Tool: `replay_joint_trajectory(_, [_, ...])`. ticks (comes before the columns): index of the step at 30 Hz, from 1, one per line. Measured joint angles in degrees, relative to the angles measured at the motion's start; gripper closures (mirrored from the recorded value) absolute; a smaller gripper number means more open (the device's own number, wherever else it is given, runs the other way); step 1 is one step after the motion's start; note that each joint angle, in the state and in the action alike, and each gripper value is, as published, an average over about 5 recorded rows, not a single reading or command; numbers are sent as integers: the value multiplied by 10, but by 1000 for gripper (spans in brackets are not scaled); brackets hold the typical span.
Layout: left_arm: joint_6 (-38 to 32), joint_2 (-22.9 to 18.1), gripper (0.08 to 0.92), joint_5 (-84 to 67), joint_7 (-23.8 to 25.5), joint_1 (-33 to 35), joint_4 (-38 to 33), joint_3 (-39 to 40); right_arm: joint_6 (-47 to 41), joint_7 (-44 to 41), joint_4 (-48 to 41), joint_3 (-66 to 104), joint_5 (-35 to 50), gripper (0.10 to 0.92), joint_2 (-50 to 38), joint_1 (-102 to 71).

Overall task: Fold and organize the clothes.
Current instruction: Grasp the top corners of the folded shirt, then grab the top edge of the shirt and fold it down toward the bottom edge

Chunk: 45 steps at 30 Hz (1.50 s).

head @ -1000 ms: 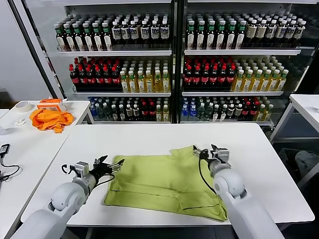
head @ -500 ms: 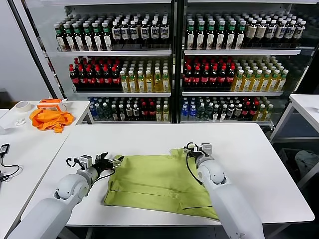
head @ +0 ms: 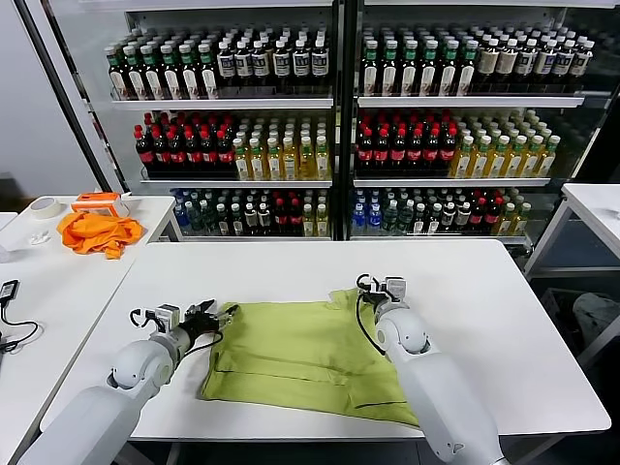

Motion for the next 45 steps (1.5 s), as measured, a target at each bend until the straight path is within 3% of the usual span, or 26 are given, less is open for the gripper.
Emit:
replay_joint_trajectory(10, [-3,-12,727,0,1,8,-5,-7,8,-1,7,1,-4,871,-4,-6])
replay_joint_trajectory(13, [-6,-13,814,0,2,10,-7,-9,19,-6,14,3,-6,916,-9,-11])
replay_joint_trajectory(18, [-16,-10,910,-6,1,12,-16,-14,29,-10,46,3,-2,918,-24,-22])
replay_joint_trajectory(36, [-54,46,916,-29,4,109,-129,-59,-2,8,278,31,6,918,-121,-168])
replay_joint_trajectory(45, [-65,60,916,-27,8,171,-171,-87,-8,11,342,46,-5,918,-151,-244])
